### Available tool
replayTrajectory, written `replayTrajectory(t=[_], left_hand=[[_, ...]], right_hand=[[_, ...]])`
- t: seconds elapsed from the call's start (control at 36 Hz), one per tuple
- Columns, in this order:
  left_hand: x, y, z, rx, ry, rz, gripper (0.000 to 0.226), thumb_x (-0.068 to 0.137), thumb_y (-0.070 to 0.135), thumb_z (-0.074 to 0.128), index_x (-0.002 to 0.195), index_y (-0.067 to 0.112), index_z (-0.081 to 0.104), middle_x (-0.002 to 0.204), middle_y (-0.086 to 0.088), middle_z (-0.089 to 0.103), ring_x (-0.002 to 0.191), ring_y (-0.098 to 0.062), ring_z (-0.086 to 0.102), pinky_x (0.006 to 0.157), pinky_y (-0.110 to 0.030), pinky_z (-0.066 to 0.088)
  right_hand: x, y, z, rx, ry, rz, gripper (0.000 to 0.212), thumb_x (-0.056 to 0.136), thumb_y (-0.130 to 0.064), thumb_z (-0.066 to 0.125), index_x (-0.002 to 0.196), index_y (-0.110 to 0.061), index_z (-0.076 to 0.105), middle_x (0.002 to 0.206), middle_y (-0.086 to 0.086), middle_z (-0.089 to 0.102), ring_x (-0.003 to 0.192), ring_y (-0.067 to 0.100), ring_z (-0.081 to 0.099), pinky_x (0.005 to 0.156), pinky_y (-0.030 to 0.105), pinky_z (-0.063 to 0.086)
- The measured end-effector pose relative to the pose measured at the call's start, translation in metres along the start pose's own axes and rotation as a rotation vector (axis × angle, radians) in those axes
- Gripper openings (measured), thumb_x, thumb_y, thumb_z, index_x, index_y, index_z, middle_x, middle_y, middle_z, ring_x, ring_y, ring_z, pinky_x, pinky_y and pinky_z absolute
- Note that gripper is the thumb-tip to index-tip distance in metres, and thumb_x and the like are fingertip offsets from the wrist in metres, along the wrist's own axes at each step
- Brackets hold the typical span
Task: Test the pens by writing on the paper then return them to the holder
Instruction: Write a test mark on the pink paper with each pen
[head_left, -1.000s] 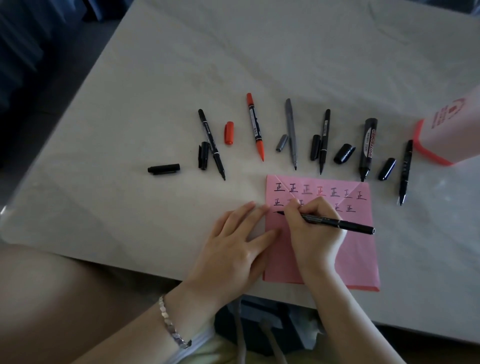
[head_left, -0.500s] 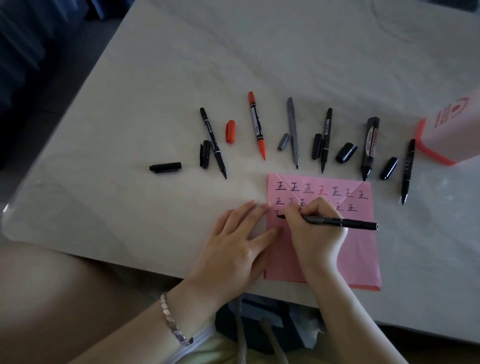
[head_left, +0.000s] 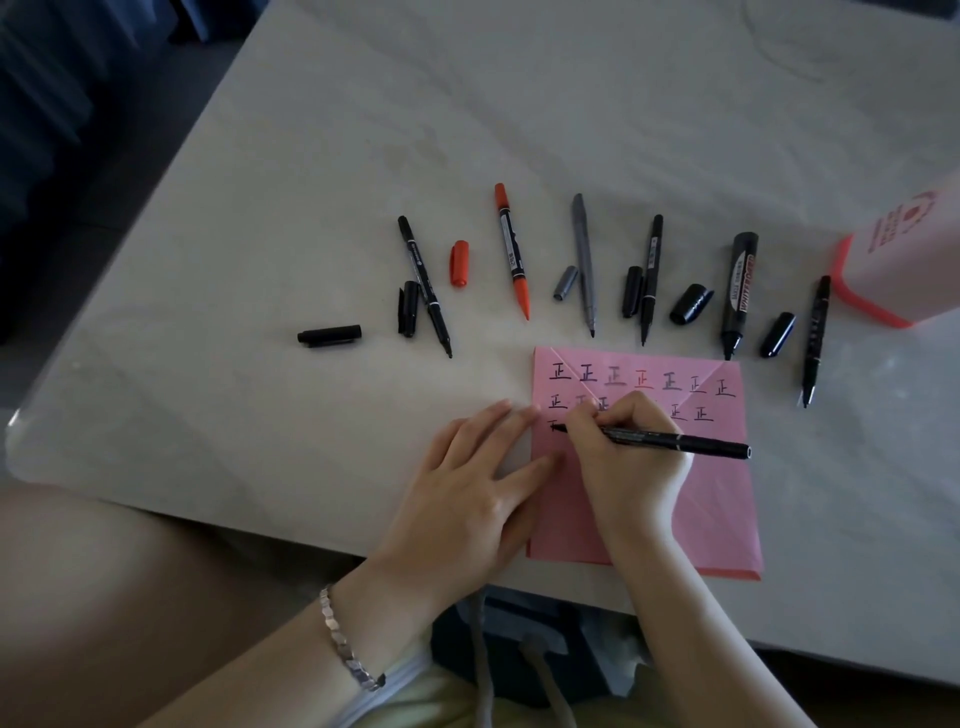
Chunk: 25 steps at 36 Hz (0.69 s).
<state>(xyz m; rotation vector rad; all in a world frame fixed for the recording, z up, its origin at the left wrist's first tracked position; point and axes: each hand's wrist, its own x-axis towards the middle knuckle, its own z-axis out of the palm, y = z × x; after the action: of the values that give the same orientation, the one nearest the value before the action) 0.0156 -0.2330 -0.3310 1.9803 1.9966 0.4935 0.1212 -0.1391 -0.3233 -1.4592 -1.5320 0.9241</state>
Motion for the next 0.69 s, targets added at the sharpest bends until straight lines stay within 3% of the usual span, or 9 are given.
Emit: replayTrajectory(t=[0.19, 0.39, 0.58, 0.69], left_hand=[[0.0, -0.0003, 0.0013, 0.002, 0.003, 0.001, 0.035, 0.088, 0.037, 0.043, 0.118, 0.027, 0.059, 0.138, -0.008, 0.046, 0.131, -0.024, 0.032, 0.106, -0.035, 0.022], [0.0004, -0.0004, 0.0019, 0.004, 0.028, 0.005, 0.034, 0.089, 0.036, 0.043, 0.116, 0.026, 0.06, 0.138, -0.008, 0.047, 0.131, -0.024, 0.033, 0.105, -0.035, 0.022], [-0.0002, -0.0015, 0.0034, 0.018, 0.041, 0.02, 0.033, 0.087, 0.036, 0.046, 0.116, 0.027, 0.06, 0.137, -0.009, 0.048, 0.13, -0.025, 0.033, 0.104, -0.035, 0.023], [-0.0004, -0.0016, 0.0034, 0.016, 0.056, 0.03, 0.033, 0.088, 0.037, 0.045, 0.114, 0.026, 0.06, 0.136, -0.01, 0.049, 0.13, -0.025, 0.034, 0.104, -0.036, 0.023]], right_hand=[[-0.0006, -0.0014, -0.0003, 0.006, -0.011, 0.032, 0.032, 0.07, 0.0, 0.067, 0.047, -0.004, 0.045, 0.045, -0.01, 0.046, 0.042, 0.002, 0.039, 0.044, 0.008, 0.031], [-0.0012, -0.0017, -0.0006, 0.009, -0.023, 0.029, 0.037, 0.069, 0.001, 0.067, 0.045, -0.012, 0.042, 0.043, -0.012, 0.048, 0.042, 0.002, 0.04, 0.044, 0.008, 0.03], [-0.0021, -0.0013, -0.0018, 0.026, 0.068, 0.036, 0.031, 0.067, 0.006, 0.064, 0.048, 0.002, 0.04, 0.05, -0.001, 0.043, 0.042, 0.005, 0.034, 0.043, 0.01, 0.028], [0.0012, -0.0033, -0.0038, 0.055, 0.084, 0.085, 0.029, 0.07, 0.004, 0.064, 0.05, -0.002, 0.044, 0.041, -0.006, 0.04, 0.042, 0.002, 0.037, 0.045, 0.008, 0.031]])
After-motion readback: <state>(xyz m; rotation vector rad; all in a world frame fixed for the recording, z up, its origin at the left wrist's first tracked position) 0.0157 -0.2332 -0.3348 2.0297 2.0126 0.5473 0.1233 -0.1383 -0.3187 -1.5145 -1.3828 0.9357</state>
